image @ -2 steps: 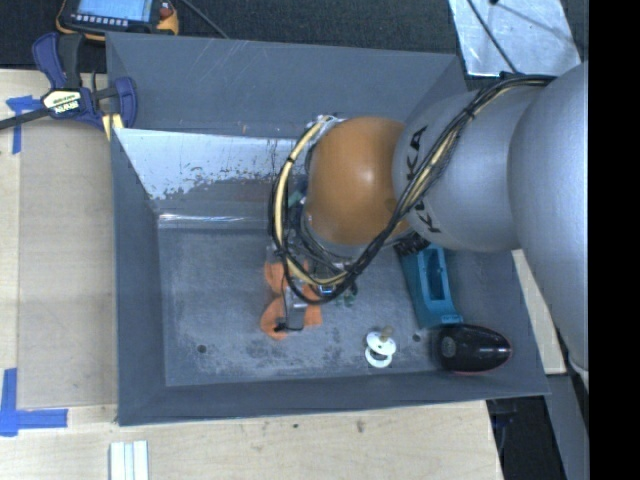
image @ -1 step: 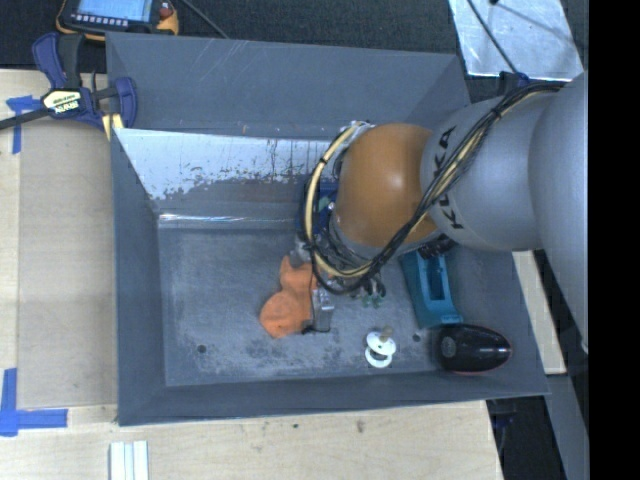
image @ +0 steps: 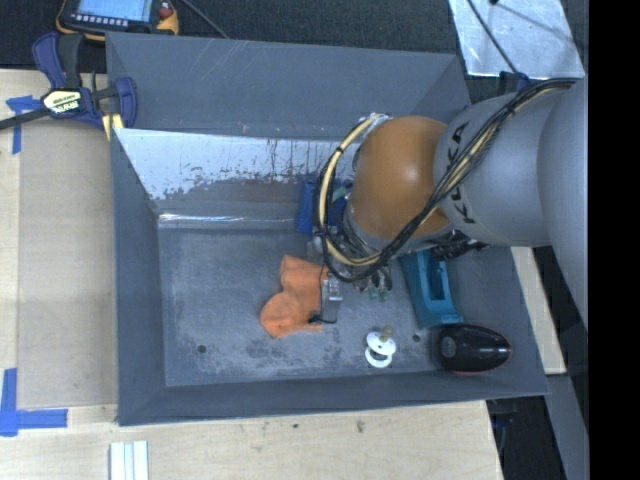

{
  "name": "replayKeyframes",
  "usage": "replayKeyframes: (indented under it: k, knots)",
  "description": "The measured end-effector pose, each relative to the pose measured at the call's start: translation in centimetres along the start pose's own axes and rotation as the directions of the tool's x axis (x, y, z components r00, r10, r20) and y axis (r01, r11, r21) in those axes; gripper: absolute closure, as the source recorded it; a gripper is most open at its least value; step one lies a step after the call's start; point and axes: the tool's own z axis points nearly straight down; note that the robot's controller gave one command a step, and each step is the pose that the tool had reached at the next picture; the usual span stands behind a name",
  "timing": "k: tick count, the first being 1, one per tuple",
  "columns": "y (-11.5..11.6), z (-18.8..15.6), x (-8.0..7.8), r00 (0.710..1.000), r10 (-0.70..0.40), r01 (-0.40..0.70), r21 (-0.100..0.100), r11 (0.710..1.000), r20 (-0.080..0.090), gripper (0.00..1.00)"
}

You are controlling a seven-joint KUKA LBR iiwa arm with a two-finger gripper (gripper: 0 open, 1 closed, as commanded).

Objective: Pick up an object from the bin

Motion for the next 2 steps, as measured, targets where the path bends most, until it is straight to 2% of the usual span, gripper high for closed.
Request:
replayKeyframes:
  k: [1,2]
  knots:
    - [2.7,0.8,0.0,0.990,0.138,-0.138,0.000,0.990,0.001,0.00]
    - [0.9,1.6,1.7,0.997,0.077,-0.077,0.000,0.997,-0.001,1.00]
